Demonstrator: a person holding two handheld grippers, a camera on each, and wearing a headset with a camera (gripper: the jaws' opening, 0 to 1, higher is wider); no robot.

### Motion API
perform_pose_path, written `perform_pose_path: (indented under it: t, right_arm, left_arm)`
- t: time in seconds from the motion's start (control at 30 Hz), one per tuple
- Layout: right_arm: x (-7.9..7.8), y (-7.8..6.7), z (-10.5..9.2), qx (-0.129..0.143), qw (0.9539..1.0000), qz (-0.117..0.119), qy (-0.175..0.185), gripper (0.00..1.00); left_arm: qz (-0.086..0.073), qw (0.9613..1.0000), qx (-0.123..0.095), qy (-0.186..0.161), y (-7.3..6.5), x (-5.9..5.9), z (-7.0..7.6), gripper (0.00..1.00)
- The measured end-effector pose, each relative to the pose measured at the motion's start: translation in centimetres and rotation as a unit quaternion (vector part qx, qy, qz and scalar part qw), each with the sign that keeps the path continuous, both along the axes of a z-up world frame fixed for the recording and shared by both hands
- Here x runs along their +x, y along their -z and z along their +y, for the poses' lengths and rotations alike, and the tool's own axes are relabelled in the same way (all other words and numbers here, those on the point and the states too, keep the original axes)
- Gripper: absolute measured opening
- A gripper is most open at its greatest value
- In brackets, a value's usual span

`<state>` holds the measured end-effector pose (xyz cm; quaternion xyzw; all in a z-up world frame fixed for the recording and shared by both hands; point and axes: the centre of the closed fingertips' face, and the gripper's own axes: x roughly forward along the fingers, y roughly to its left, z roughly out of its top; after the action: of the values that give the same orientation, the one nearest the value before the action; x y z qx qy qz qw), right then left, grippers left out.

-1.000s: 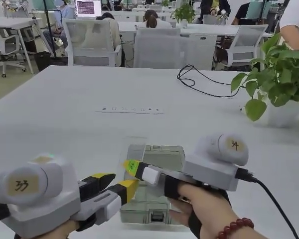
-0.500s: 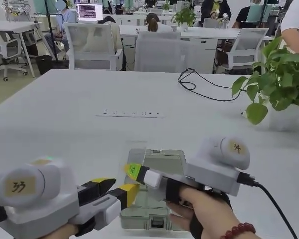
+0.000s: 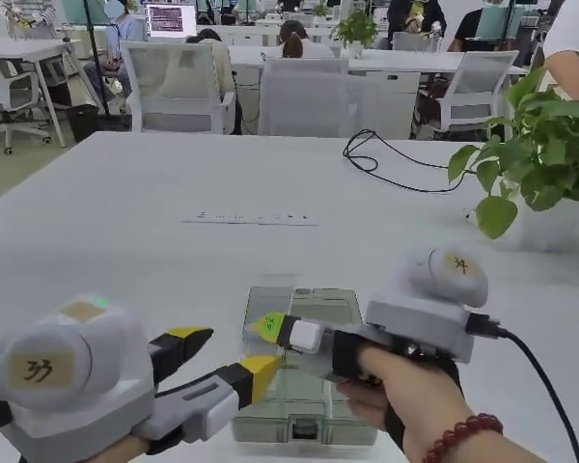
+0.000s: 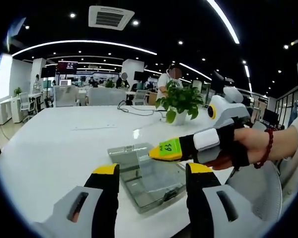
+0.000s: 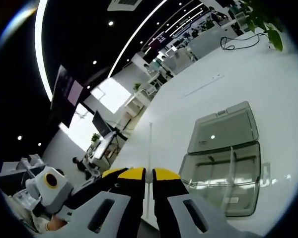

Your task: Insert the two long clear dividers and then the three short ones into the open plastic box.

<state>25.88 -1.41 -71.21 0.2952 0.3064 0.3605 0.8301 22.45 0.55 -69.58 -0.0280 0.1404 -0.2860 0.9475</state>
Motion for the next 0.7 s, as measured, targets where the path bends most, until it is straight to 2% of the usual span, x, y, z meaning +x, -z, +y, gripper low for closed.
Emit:
perform_pose_path:
  t: [0.07,0.1,0.2,0.33,0.37,0.5,0.6,0.63,0.7]
  right_arm:
    - [0.2,0.4,-0.6,-0.009,0.9997,0.023,0.007,0.06]
    - [0.4,0.6,-0.8,-0.012,0.9994,0.031,0.012,0.06]
    - [0.7,1.0,-1.5,-0.022,0.9981,0.054,0.019,0.06]
    - [1.1,1.9,-2.4,-0.052,0.9947,0.085,0.024,0.06]
    - [1.0,2.3,-2.7,-0.064,0.9925,0.101,0.024,0.06]
    - [1.2,3.1,-3.0,-0.084,0.9883,0.126,0.018,0.06]
    - [1.2,3.9,-3.1,-0.101,0.9830,0.153,0.011,0.06]
    - [1.0,4.2,-3.2,-0.110,0.9800,0.165,0.009,0.06]
    - [1.2,4.6,-3.2,-0.120,0.9777,0.173,0.006,0.06]
  left_arm:
    - [-0.006,0.9998,0.015,0.006,0.1,-0.1,0.0,0.58]
    - [-0.011,0.9994,0.030,0.011,0.2,-0.1,0.0,0.59]
    - [-0.019,0.9984,0.050,0.018,0.4,-0.2,0.0,0.68]
    - [-0.024,0.9970,0.067,0.030,0.7,-0.4,-0.2,0.77]
    - [-0.024,0.9967,0.071,0.032,0.8,-0.4,-0.2,0.79]
    - [-0.026,0.9949,0.087,0.044,1.2,-0.6,-0.5,0.86]
    - [-0.032,0.9934,0.098,0.050,1.3,-0.6,-0.6,0.89]
    - [-0.035,0.9930,0.101,0.050,1.2,-0.6,-0.6,0.90]
    - [-0.039,0.9922,0.106,0.054,1.2,-0.6,-0.7,0.92]
